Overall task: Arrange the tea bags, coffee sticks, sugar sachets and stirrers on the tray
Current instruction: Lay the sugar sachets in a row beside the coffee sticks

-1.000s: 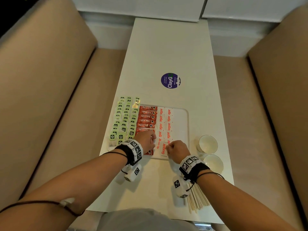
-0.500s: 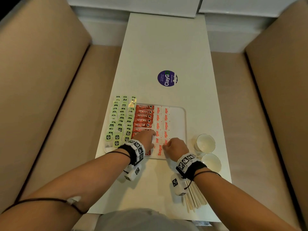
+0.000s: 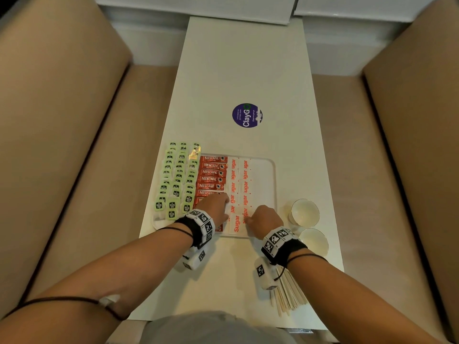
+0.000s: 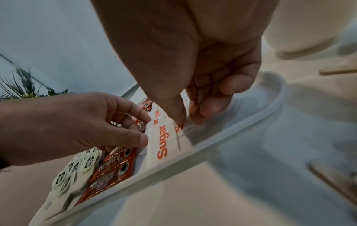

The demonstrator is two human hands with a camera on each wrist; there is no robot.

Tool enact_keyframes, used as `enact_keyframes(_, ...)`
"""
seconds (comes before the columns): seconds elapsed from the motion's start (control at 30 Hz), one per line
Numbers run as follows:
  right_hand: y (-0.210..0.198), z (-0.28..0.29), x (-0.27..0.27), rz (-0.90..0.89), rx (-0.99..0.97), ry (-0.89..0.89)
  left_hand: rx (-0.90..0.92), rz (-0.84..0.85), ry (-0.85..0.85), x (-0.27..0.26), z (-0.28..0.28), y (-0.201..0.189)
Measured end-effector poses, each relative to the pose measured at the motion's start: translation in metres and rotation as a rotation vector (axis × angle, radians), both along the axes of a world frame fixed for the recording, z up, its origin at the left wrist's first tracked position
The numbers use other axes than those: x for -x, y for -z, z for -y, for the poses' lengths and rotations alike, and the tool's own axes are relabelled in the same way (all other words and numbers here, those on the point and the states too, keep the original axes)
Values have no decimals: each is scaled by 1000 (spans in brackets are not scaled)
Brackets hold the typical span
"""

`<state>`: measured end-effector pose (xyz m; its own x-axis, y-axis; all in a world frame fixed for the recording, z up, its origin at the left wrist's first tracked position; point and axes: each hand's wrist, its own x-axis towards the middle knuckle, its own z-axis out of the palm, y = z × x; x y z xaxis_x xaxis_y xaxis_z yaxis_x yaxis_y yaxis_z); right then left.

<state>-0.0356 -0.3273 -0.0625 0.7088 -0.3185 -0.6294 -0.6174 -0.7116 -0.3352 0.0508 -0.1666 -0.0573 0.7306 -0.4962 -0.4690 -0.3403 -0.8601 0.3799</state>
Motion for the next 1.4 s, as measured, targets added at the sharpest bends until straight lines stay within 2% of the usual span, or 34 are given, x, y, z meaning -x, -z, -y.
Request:
enact_keyframes(0.73, -6, -1, -3, 6, -16, -25, 41, 10, -4, 3, 1, 1)
enact_keyframes(0.83, -7, -3, -1, 80, 24, -52, 53, 10, -21, 4, 1, 1)
enact_keyframes(0.97, -7, -9, 1, 190, -23, -122, 62, 9, -25, 5, 1, 1)
enact_keyframes(1.4, -11, -10, 1, 204, -26, -119, 56, -10, -20, 9, -1, -3)
